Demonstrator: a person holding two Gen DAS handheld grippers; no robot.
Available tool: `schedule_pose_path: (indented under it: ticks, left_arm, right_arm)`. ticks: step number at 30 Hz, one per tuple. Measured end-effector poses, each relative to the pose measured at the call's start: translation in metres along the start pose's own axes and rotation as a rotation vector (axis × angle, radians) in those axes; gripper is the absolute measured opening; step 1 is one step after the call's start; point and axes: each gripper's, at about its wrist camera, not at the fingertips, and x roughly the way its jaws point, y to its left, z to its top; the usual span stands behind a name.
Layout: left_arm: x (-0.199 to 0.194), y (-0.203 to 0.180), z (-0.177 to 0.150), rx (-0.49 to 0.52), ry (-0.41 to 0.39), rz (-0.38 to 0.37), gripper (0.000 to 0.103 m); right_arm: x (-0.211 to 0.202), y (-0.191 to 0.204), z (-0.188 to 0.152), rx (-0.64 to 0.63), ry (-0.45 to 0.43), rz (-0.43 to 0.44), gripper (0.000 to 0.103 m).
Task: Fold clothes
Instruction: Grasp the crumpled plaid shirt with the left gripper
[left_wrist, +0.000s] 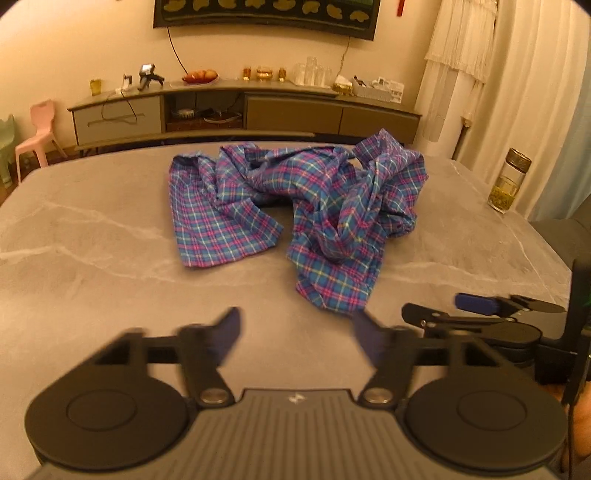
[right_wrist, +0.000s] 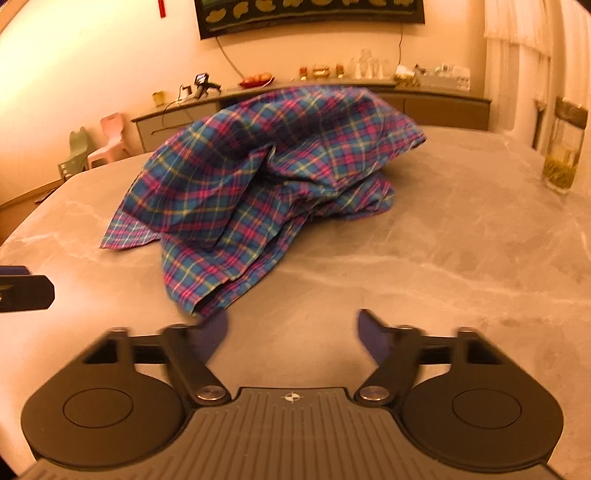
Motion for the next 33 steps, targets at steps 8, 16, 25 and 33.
schedule_pose_path:
  ticks: [8, 16, 25, 33]
  left_arm:
    - [0.06, -0.084, 0.016, 0.013, -0.021, 0.022, 0.101]
    - [0.111, -0.105, 0.04, 0.033, -0.005, 0.03, 0.103]
    - [0.151, -0.113, 0.036, 0.113, 0.054, 0.083, 0.084]
    - [0.101, -0.086, 0.073, 0.077, -0.126, 0.046, 0.002]
  right_arm:
    - [0.004, 0.001, 0.002, 0.005, 0.012, 0.003, 0.086]
    - [0.004, -0.002, 0.005, 0.036, 0.011, 0.028, 0.09]
    - [0.014, -0.014, 0.007, 0.084, 0.038, 0.044, 0.092]
    - [0.016, -0.02, 0.007, 0.097, 0.025, 0.055, 0.091]
